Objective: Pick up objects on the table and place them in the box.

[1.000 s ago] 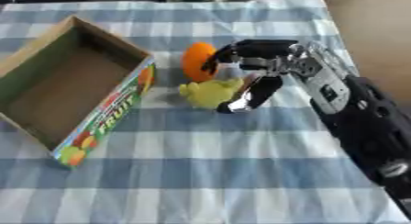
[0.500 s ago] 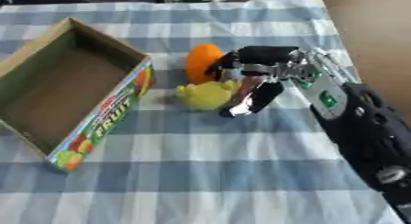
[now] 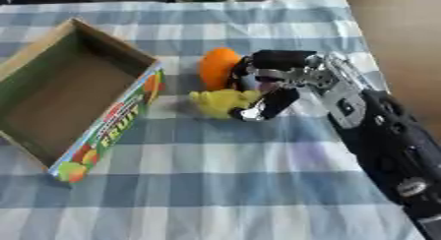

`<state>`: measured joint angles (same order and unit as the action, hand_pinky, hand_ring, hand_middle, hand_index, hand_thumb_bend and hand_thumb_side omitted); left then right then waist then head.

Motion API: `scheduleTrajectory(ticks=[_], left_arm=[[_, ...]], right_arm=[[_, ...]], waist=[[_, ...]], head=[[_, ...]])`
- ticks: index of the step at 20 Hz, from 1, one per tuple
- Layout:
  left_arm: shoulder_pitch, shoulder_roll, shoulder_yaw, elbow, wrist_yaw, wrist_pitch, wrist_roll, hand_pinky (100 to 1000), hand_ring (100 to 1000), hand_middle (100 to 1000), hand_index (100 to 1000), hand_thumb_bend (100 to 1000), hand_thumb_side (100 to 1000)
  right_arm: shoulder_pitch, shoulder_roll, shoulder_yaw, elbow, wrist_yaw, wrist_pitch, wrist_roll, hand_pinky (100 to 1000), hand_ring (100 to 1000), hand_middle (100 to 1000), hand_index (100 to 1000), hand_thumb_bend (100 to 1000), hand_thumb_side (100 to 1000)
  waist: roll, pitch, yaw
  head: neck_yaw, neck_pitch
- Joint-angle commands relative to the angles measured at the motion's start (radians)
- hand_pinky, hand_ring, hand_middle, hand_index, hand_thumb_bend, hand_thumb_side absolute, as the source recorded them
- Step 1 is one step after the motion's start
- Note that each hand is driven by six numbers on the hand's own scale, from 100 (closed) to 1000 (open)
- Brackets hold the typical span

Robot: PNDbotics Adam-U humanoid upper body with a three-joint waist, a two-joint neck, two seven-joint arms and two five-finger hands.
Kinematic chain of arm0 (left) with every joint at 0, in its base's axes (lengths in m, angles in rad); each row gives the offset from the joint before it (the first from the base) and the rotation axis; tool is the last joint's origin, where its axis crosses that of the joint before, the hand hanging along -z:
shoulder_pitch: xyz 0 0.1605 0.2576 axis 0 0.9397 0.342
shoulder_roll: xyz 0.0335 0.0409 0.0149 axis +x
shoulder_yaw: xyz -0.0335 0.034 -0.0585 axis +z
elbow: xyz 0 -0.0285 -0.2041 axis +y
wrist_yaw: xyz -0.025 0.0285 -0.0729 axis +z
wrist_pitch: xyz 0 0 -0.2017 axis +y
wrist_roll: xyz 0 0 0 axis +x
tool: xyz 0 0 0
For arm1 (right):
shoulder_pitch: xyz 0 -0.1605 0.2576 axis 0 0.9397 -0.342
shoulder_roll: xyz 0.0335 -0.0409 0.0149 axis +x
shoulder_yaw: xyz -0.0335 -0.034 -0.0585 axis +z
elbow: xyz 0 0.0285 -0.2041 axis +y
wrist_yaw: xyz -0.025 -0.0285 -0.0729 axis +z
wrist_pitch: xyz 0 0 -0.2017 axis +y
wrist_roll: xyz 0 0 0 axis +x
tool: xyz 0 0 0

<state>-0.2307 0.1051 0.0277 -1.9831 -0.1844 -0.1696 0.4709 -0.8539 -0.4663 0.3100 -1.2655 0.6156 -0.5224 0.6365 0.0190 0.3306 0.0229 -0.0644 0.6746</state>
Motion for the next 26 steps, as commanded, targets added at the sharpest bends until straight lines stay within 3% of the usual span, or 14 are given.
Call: scheduleTrajectory(ticks=[1,5,11,14,15,16,17,18,21,26], left_arm=[[-0.012,0.005,-0.001,-0.017,0.0,0.001,-0.006,491,639,607,755,100,743],[-0.013,0.005,-0.002,-0.017,-0.001,0.002,-0.008,491,639,607,755,100,744],[-0.015,0.004,-0.003,-0.017,0.0,0.001,-0.013,493,637,606,755,100,743],[-0.015,0.004,-0.003,-0.017,0.0,0.001,-0.014,492,637,605,755,100,741],[-0.015,0.004,-0.003,-0.017,0.001,0.001,-0.014,493,636,605,754,100,741],[-0.015,0.004,-0.003,-0.017,0.001,0.001,-0.014,493,636,605,754,100,741],[-0.015,0.003,-0.003,-0.017,0.001,0.002,-0.014,493,637,605,754,100,741],[-0.015,0.003,-0.003,-0.017,0.001,0.002,-0.013,493,637,605,754,100,741],[-0.015,0.003,-0.003,-0.017,0.002,0.003,-0.014,493,637,605,754,100,741],[-0.014,0.003,-0.004,-0.017,0.003,0.004,-0.014,493,637,605,754,100,741]], right_arm=[[-0.021,0.002,-0.014,-0.027,-0.005,-0.163,0.157,819,786,464,723,206,676],[-0.023,0.009,0.008,-0.045,0.009,-0.135,0.094,812,780,457,711,236,665],[-0.018,0.025,0.035,-0.025,0.065,-0.169,0.07,808,770,445,695,290,552],[-0.017,0.032,0.036,-0.015,0.066,-0.184,0.084,803,758,427,666,248,486],[-0.017,0.035,0.034,-0.014,0.061,-0.183,0.086,794,740,402,630,103,395],[-0.017,0.037,0.032,-0.014,0.053,-0.181,0.087,794,740,402,630,103,395],[-0.017,0.038,0.03,-0.015,0.044,-0.177,0.087,790,731,397,596,100,288],[-0.017,0.039,0.027,-0.016,0.033,-0.172,0.086,789,731,397,592,100,278],[-0.02,0.042,0.019,-0.03,-0.007,-0.155,0.08,778,712,387,540,100,121],[-0.03,0.041,0.003,-0.068,-0.075,-0.119,0.058,758,684,335,456,100,100]], waist=[[-0.001,-0.015,0.003],[-0.004,-0.013,0.006],[-0.007,-0.012,0.011],[-0.007,-0.012,0.011],[-0.007,-0.012,0.012],[-0.007,-0.012,0.012],[-0.006,-0.012,0.012],[-0.007,-0.012,0.012],[-0.007,-0.013,0.011],[-0.007,-0.016,0.01]], head=[[-0.003,-0.013],[-0.004,-0.015],[-0.005,-0.016],[-0.006,-0.016],[-0.006,-0.017],[-0.006,-0.018],[-0.007,-0.018],[-0.006,-0.018],[-0.006,-0.019],[-0.008,-0.019]])
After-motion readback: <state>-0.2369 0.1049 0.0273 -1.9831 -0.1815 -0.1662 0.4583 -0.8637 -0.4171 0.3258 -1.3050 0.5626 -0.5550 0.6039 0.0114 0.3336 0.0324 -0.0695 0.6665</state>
